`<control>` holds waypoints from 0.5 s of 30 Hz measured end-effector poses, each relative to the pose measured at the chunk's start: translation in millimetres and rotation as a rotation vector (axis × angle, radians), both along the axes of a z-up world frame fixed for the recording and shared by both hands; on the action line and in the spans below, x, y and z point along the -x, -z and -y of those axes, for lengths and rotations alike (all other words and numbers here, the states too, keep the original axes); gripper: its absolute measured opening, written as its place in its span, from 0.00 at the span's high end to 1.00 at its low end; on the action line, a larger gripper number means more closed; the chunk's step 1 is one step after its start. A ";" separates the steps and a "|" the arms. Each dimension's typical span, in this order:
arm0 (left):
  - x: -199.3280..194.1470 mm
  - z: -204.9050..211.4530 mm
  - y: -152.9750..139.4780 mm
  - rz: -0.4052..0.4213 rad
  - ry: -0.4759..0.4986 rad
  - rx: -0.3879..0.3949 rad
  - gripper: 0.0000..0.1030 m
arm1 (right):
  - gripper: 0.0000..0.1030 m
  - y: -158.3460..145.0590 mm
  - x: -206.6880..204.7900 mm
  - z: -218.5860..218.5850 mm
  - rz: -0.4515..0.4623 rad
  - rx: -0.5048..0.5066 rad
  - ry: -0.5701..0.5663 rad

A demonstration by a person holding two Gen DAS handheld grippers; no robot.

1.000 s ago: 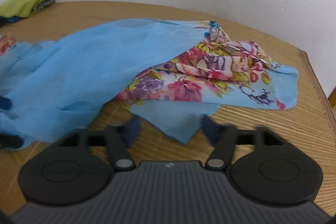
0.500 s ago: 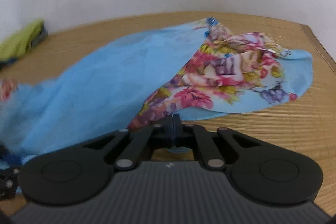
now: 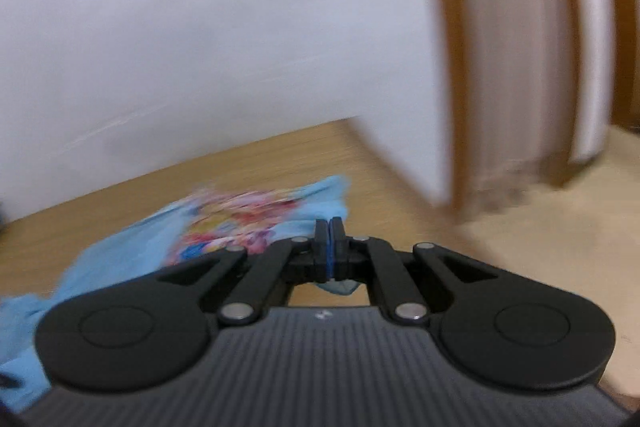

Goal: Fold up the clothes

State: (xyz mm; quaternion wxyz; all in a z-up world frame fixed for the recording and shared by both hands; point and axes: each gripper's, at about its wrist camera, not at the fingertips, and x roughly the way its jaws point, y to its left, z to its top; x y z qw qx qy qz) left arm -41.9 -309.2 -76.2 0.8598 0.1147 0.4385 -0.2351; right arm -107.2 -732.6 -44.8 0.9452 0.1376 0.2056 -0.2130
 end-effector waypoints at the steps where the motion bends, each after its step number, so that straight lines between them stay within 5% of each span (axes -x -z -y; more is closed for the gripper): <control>1: 6.0 -5.5 0.5 -0.002 0.008 -0.007 0.91 | 0.97 -2.6 14.4 7.6 -0.011 0.025 0.065; 4: 19.7 -20.9 1.6 -0.016 -0.010 -0.009 0.87 | 0.96 -5.0 37.0 20.5 -0.095 0.158 0.240; 8: 40.4 -47.4 -1.9 -0.034 -0.034 0.026 0.58 | 0.92 -0.7 49.2 18.9 -0.260 0.260 0.383; 9: 46.9 -53.7 -3.1 -0.023 -0.035 0.021 0.57 | 0.87 0.0 53.0 12.0 -0.278 0.268 0.410; 11: 57.5 -61.5 -4.0 -0.006 -0.044 0.012 0.55 | 0.48 2.5 60.0 -10.2 -0.268 0.285 0.429; 15: 73.6 -87.3 -6.5 0.005 -0.118 0.009 0.52 | 0.34 12.3 61.7 -68.6 -0.226 0.324 0.343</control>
